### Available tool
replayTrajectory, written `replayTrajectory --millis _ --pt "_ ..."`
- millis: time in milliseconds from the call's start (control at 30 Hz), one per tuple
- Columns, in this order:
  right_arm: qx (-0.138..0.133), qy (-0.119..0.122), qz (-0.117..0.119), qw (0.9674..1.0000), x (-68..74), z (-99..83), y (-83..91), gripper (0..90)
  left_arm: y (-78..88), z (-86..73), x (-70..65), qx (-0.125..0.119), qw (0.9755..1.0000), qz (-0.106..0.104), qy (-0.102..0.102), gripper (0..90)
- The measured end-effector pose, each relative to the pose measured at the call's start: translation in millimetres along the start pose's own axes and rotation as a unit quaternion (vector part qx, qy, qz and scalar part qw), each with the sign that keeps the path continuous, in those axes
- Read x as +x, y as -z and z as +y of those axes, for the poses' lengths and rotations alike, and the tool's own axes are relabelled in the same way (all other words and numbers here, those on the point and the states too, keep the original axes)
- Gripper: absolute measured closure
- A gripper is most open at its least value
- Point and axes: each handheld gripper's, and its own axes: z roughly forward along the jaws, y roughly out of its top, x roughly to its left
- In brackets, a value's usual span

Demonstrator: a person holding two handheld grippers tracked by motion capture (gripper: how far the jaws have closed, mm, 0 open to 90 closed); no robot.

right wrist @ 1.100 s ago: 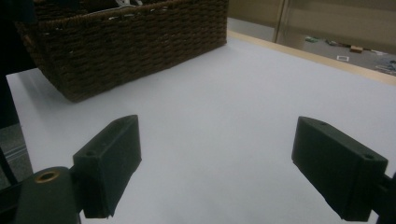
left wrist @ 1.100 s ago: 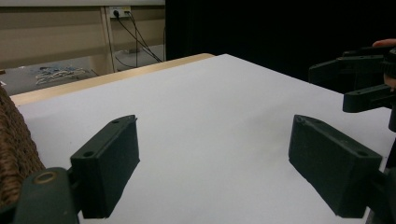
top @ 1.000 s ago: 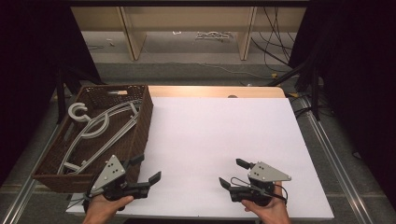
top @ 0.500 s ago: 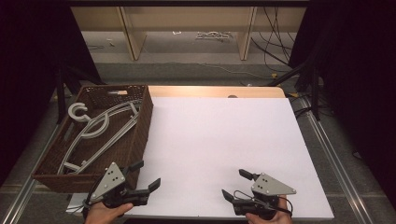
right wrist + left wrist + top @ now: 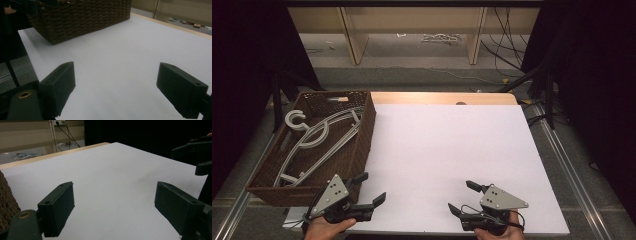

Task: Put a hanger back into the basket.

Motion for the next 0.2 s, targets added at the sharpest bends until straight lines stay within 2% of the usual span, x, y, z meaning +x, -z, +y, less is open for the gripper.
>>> replayTrajectory --millis 100,200 --pt "-0.001 0.002 -0.002 1.0000 -0.2 -0.4 -0.8 16.3 -0.1 0.5 1.8 -0.001 1.0000 -0.002 -0.009 15.9" --pt "-0.003 0.008 0.000 1.0000 -1.8 -0.8 -2.0 16.3 -1.4 0.0 2.7 -0.002 1.0000 -0.003 -0.008 15.8"
